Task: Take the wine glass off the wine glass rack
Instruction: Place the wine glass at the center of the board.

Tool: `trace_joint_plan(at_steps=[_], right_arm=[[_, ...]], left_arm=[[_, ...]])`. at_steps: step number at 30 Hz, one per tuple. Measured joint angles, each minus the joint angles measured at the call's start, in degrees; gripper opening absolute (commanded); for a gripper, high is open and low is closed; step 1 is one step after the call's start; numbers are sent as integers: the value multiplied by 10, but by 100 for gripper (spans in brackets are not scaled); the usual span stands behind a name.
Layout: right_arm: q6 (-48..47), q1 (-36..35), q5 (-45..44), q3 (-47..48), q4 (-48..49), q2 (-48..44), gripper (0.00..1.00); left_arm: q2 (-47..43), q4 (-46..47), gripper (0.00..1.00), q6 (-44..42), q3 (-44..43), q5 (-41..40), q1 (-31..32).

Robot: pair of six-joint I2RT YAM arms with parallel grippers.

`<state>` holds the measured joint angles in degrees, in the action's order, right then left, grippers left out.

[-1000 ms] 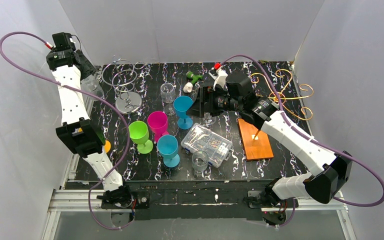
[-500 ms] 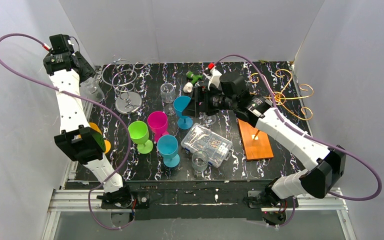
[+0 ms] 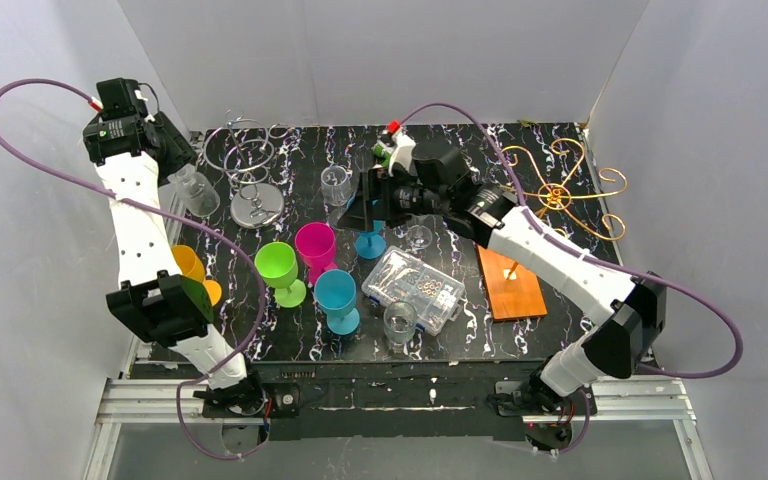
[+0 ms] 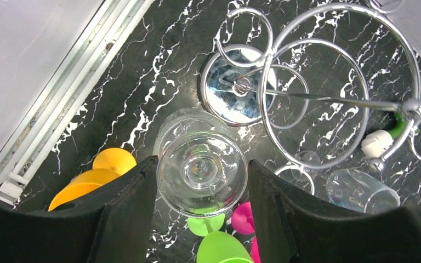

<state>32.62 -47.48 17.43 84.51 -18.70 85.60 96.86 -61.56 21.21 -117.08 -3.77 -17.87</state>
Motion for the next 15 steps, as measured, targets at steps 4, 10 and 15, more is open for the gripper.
trace_joint_plan(at_steps=[4,10,15], right_arm=[[-7,-26,-12,42,-1,32,98],[-9,-48,-25,116,9,79,94],[21,-50,-18,147,38,115,83]], left_arm=[[-21,-8,23,0,5,9,9],[-57,-18,23,1,21,24,29],[-76,-28,23,5,31,41,44]])
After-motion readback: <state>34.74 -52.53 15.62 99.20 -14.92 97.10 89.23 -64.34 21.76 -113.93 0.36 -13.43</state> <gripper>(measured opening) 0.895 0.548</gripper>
